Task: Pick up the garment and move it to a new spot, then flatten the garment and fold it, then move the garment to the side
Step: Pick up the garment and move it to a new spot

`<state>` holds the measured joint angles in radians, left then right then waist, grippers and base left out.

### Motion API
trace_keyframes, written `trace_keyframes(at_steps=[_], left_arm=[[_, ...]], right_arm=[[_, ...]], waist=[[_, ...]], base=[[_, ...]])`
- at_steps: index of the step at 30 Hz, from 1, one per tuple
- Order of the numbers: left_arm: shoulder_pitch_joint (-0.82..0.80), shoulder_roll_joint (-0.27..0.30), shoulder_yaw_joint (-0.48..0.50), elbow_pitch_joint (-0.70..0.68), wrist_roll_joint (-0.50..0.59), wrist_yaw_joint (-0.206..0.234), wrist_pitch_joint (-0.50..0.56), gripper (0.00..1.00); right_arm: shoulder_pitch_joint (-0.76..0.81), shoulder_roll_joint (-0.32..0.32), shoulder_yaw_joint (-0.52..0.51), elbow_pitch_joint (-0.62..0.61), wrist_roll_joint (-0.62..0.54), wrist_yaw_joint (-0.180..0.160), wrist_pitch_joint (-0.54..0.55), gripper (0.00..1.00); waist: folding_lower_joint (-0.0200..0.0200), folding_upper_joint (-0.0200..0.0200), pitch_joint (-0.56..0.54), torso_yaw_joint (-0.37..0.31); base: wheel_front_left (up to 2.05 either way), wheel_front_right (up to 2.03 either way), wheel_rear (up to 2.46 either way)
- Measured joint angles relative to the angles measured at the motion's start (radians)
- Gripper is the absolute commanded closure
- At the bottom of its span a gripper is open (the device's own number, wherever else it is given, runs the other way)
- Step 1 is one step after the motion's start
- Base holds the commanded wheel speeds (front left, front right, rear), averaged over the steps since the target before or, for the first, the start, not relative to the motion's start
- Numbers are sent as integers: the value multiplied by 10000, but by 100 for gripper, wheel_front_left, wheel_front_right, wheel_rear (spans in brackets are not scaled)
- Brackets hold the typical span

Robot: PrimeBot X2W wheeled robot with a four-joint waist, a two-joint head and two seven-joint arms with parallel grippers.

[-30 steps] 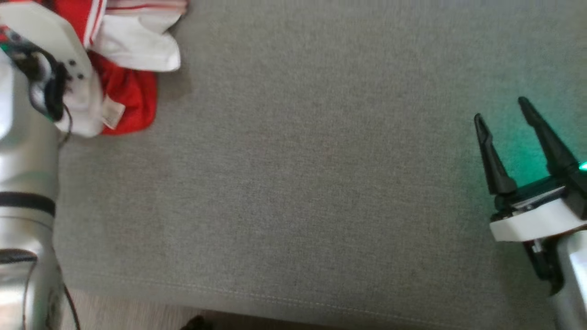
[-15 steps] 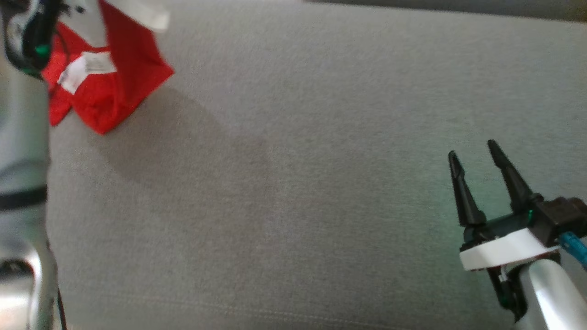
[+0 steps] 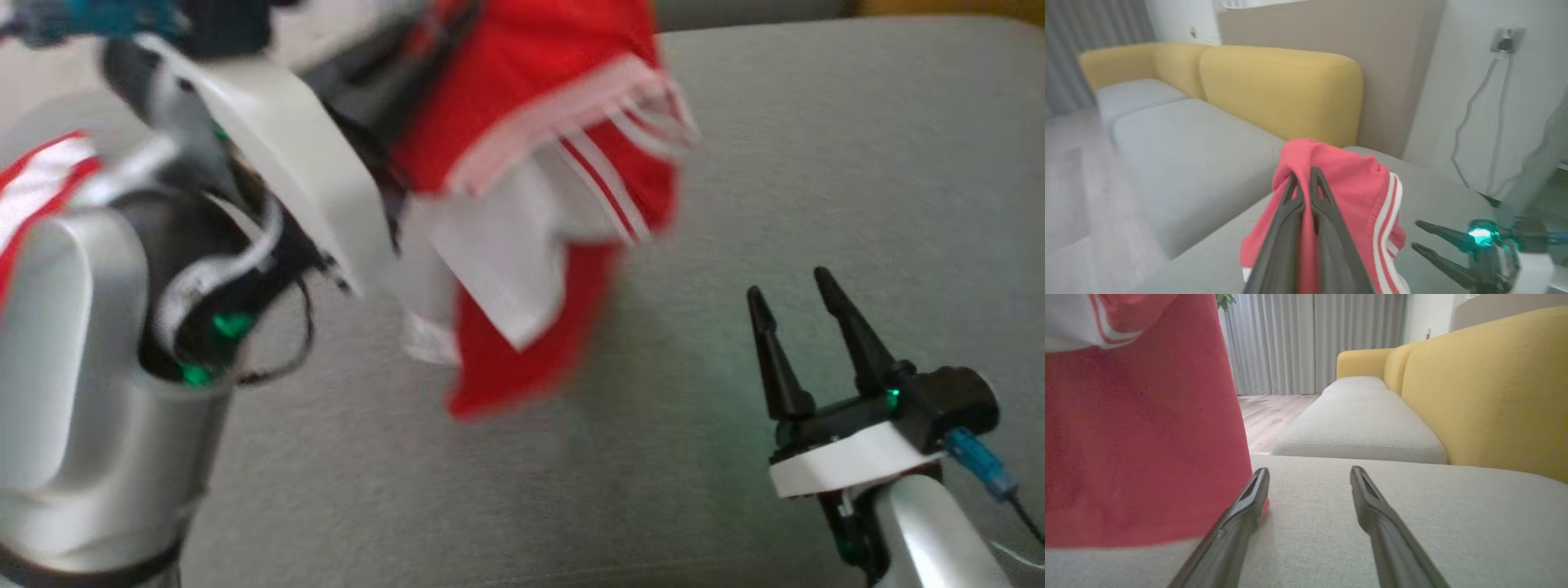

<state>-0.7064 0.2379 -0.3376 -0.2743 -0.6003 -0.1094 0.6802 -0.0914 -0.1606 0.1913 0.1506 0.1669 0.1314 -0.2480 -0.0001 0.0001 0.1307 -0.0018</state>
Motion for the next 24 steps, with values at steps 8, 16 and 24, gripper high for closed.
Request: trace_keyframes(at_steps=[8,16,24], left_arm=[[218,-422,-462,777,-721,483,1093,100],[129,-978,-940,5520,715,612,-1233,100],[-435,-1747,-370,9553,970,932,-5219,0]], right_arm=[[-225,418,451,-79,61,0,-2,0],[-487,616,537,-134,111,0,-19,0],[-504,828,464,-73,169,0,-27,0]], waist=[[0,0,178,-1630],[0,0,592,-3127],[1,0,932,-3590]], base=[[0,0,0],[0,0,0],[0,0,0]])
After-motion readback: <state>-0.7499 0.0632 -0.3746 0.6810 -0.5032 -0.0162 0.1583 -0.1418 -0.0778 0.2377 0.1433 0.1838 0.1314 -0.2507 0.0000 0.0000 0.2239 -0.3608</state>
